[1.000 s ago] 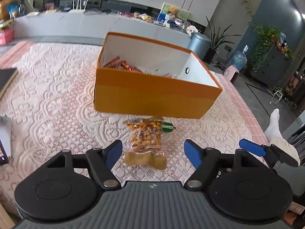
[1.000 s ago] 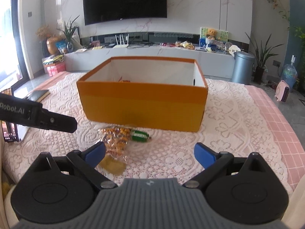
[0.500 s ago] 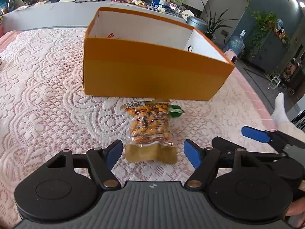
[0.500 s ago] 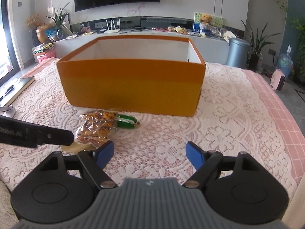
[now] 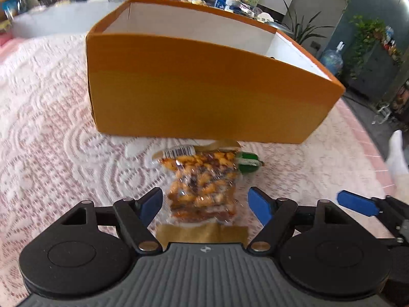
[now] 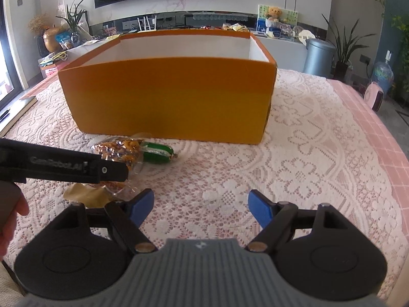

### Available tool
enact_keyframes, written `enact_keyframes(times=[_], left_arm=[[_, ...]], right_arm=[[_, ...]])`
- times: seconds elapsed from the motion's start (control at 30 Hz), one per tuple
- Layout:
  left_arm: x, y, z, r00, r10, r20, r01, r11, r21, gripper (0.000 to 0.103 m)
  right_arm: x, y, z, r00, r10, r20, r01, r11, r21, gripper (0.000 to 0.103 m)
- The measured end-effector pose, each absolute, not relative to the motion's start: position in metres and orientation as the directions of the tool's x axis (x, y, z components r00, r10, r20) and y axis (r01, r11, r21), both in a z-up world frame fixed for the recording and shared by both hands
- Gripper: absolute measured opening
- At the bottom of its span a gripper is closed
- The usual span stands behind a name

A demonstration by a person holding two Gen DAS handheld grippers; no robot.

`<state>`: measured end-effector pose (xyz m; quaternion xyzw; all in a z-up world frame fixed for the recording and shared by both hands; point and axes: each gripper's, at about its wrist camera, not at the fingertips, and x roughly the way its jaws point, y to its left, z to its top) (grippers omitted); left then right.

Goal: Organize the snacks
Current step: 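Lower the left tool onto the clear peanut bag and close it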

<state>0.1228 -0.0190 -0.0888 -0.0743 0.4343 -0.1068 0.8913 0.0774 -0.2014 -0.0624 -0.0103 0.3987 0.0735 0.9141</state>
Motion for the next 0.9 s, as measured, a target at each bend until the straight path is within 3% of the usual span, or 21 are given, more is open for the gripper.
enact_keyframes(times=[0.33,0.47,0.9], left_arm=[[0.133,-0.035,-0.097,0.597,-0.191,-0.779,0.124,0.982,-0.146,0.091],[0.136,-0.034,-0.097,0.609,-0.208,-0.765,0.129,0.978,-0.163,0.081],[0.112,-0.003,-0.076,0.64,-0.205,-0.741,0.107,0.978,-0.178,0.079]], right_arm=[[0.083,-0.199,-0.075,0.654,0.134,-0.744,-0.154,0.987,0.042,0.079],[0.082,-0.196,-0.077,0.662,0.131,-0.738,-0.167,0.986,0.025,0.079],[0.089,-0.172,-0.08,0.692,0.169,-0.702,-0.291,0.955,-0.058,0.072]])
